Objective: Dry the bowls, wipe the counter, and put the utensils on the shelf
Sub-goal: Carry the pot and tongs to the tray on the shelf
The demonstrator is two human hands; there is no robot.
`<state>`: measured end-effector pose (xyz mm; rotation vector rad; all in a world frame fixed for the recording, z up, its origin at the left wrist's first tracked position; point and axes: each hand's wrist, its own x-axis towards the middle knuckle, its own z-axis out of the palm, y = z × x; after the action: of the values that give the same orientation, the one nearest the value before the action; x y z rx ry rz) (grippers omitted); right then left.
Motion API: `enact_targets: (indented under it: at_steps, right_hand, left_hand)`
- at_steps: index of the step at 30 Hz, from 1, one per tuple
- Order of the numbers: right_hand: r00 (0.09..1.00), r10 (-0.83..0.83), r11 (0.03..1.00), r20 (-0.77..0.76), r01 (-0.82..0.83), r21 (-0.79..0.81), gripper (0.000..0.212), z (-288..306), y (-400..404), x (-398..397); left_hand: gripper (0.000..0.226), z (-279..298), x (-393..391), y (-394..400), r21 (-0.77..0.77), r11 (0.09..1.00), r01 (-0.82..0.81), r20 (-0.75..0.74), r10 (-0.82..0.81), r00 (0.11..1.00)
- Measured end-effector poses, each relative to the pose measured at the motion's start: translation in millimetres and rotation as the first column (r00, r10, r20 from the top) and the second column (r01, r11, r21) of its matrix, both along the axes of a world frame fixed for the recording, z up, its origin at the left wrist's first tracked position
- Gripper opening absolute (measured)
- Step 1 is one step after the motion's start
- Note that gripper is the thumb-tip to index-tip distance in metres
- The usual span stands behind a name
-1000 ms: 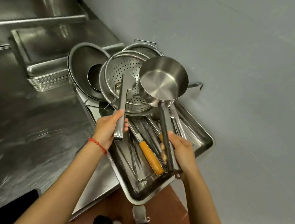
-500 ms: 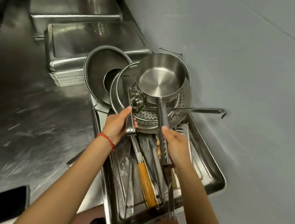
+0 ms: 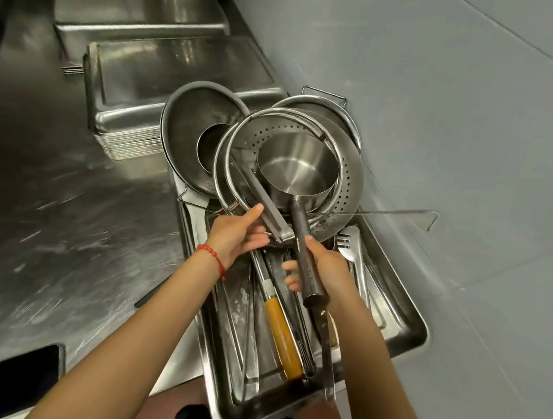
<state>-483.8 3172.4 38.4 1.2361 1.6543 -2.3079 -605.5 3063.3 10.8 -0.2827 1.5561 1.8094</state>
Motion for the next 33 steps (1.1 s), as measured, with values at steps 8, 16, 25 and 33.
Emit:
enact_targets:
  at_steps: [8,16,25,33]
  right_hand:
    - [0.990,-0.111,0.948,0.086,0.079,0.309,0.027,16,-3,18]
    - [0.986,-0.152,0.674,-0.068,0.153,0.723,0.029,1,-36,71]
    - [0.992,0.122,0.373,0.035,-0.079,0.924,0.031,-29,-76,131]
    - [0.894,0.395,0.121,0.214,-0.281,0.952,0.042,-30,-118,171]
  left_hand:
    - [0.024,6,19,-35,-0.120,0.988,0.097,-0.237,-0.123,0.964]
    - [0.037,-10,45,-90,-0.637,0.771,0.003,-0.745,-0.616,0.258]
    - [0.046,-24,111,-153,-0.788,0.591,-0.173,-0.616,-0.763,0.197]
    - [0.046,-28,197,-203,-0.806,0.522,-0.279,-0.591,-0.739,0.324]
